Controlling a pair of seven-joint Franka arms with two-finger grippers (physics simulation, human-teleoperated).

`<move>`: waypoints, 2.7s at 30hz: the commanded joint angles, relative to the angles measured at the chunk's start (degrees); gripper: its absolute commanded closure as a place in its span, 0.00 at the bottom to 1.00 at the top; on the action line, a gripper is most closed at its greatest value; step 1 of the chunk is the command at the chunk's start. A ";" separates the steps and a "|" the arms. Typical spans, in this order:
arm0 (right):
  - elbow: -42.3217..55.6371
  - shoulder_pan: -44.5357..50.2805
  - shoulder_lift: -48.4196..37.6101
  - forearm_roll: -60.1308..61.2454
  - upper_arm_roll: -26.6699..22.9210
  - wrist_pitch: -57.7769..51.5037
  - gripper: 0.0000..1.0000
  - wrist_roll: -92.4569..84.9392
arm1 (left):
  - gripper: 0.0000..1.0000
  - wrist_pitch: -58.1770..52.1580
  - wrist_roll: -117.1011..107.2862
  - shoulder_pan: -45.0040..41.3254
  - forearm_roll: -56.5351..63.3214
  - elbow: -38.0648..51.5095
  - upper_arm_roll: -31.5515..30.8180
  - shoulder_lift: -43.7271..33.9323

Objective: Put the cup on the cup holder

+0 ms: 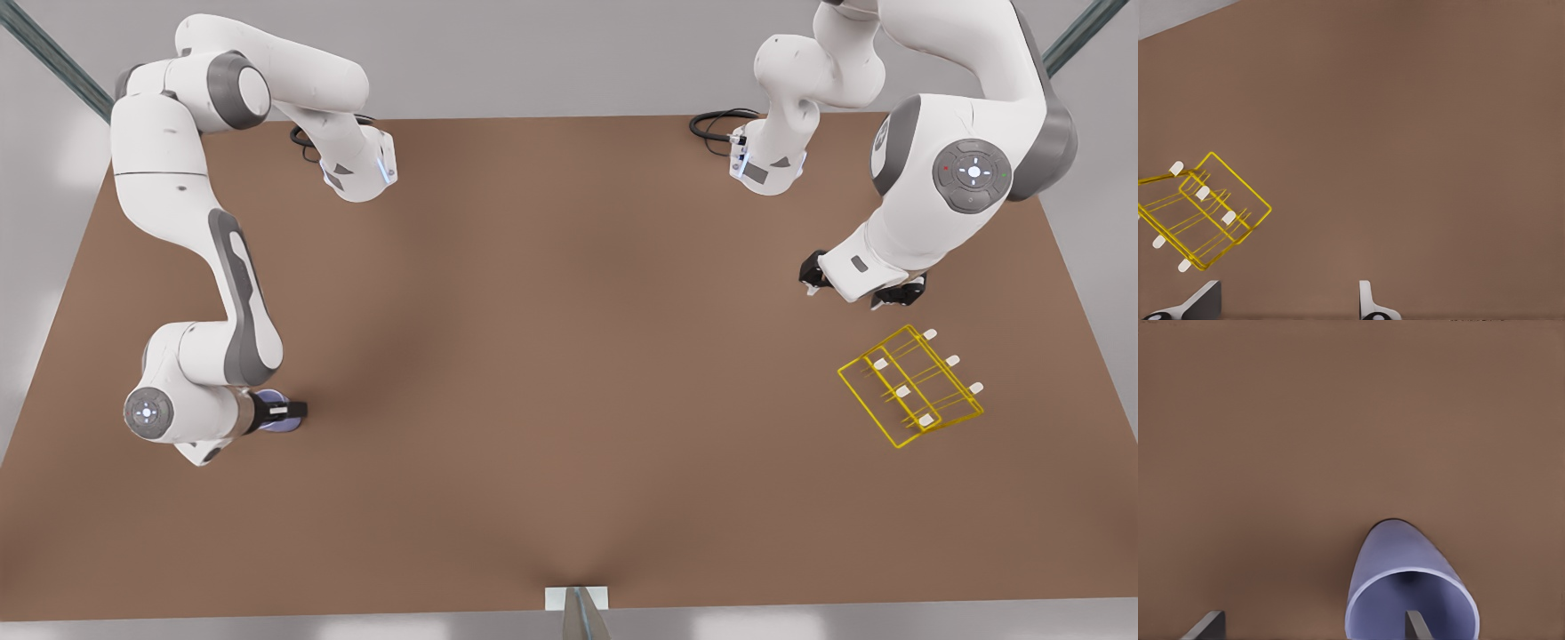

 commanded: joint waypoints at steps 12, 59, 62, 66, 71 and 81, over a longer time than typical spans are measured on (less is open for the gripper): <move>-5.95 -1.17 -0.41 -1.83 -0.08 6.24 0.00 -7.73 | 0.00 -0.24 0.30 -0.05 0.03 0.03 0.03 -0.06; -0.95 -0.03 -2.08 21.44 3.17 -11.77 0.79 -6.42 | 0.00 -0.24 0.03 -0.75 -0.05 0.03 0.03 1.61; -0.33 3.47 -1.29 35.25 5.72 -13.62 0.79 -6.59 | 0.00 -0.24 0.03 -0.75 -0.05 0.03 0.03 1.87; 7.65 16.39 6.87 46.42 5.64 -13.27 0.79 -4.23 | 0.00 -0.24 0.03 -0.75 -0.05 0.03 0.03 1.87; 35.95 32.74 28.93 55.11 5.37 -4.49 0.79 -0.88 | 0.00 -0.15 0.03 -0.75 0.03 0.03 0.03 1.96; 45.02 40.40 37.91 62.68 5.20 6.85 0.79 -0.61 | 0.00 -0.06 0.03 -1.19 0.12 0.03 -0.06 2.31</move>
